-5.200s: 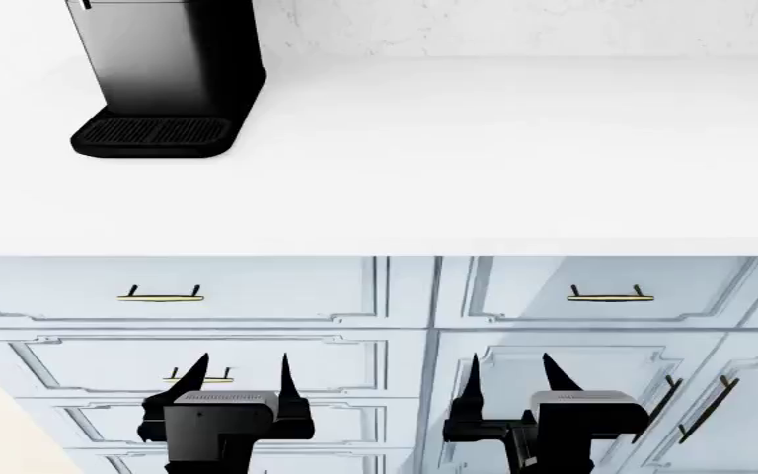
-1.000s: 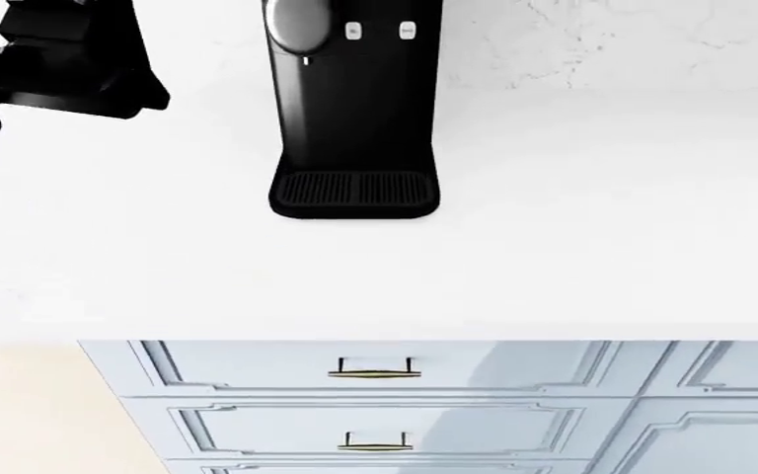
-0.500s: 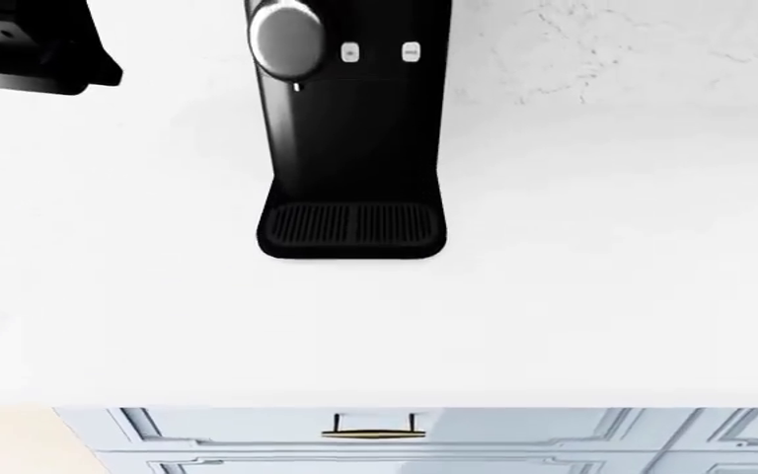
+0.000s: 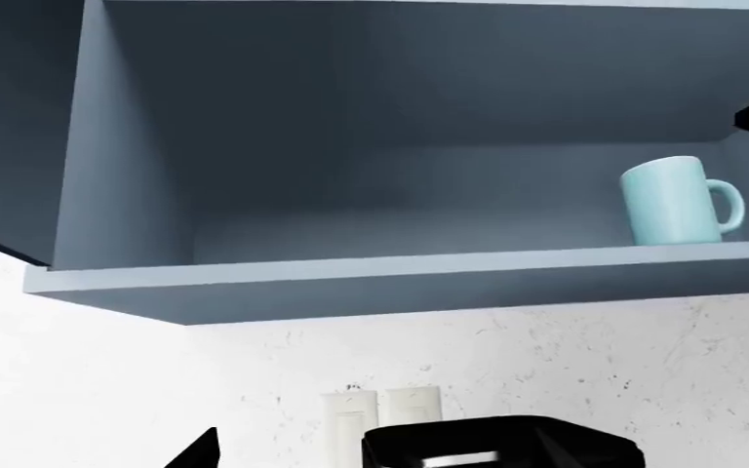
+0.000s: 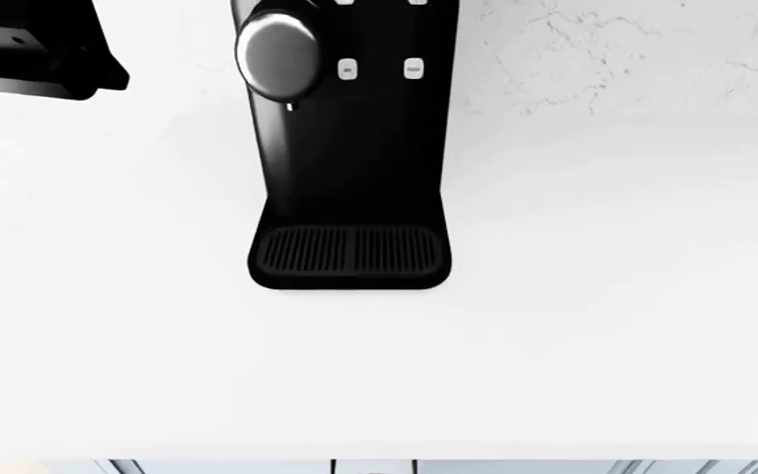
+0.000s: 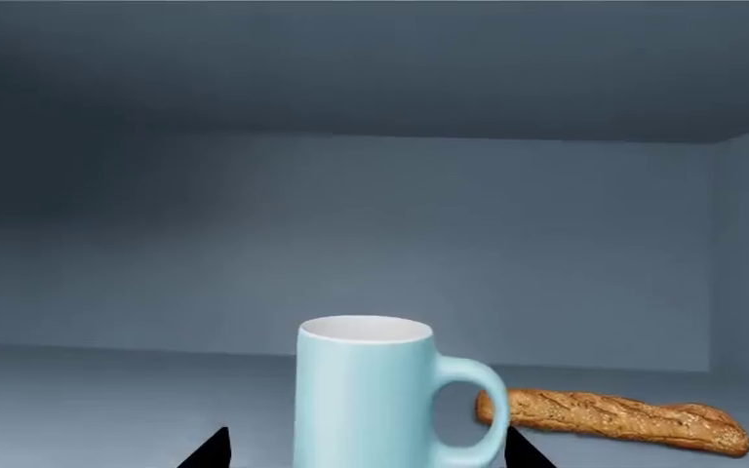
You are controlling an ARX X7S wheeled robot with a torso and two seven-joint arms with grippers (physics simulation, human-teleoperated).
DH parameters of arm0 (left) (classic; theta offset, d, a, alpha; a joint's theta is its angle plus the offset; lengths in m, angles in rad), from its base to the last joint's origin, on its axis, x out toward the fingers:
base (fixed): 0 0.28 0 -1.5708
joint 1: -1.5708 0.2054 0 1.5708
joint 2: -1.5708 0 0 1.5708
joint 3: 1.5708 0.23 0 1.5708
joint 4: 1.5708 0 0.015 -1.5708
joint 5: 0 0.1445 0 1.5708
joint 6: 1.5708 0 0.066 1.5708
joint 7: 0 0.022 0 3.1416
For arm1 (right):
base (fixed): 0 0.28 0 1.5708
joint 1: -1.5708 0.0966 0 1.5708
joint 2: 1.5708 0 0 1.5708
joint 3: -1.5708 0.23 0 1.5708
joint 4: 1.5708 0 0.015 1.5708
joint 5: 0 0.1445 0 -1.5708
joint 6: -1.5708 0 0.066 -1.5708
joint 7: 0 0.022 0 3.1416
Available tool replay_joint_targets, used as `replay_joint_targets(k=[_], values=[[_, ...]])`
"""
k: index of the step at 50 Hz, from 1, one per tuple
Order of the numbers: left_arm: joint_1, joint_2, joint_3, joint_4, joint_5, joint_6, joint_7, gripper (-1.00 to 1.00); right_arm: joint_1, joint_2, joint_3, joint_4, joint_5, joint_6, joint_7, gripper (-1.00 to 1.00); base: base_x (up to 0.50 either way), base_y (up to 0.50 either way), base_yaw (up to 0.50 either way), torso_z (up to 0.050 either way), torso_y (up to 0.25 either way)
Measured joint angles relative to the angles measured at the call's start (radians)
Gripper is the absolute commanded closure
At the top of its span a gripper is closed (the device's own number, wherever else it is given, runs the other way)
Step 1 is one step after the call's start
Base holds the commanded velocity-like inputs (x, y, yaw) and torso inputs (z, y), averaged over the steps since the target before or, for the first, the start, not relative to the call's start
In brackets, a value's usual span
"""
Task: Pick the mug from the cabinet, place it under the coffee machine dispenser, and press the start button.
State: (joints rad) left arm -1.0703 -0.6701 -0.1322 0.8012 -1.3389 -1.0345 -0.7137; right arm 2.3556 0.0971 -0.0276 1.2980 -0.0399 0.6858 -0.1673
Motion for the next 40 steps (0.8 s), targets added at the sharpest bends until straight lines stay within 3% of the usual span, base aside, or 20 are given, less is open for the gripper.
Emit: replay_joint_targets(k=[40], values=[[0.014,-0.012,0.008,0.0,0.01,0.02,0.001,-1.0,-0.021,0.003,-0.052,0.011,0.034,-0.003,-0.001,-1.0,0.11,0.0,0.0,0.0,0.0]])
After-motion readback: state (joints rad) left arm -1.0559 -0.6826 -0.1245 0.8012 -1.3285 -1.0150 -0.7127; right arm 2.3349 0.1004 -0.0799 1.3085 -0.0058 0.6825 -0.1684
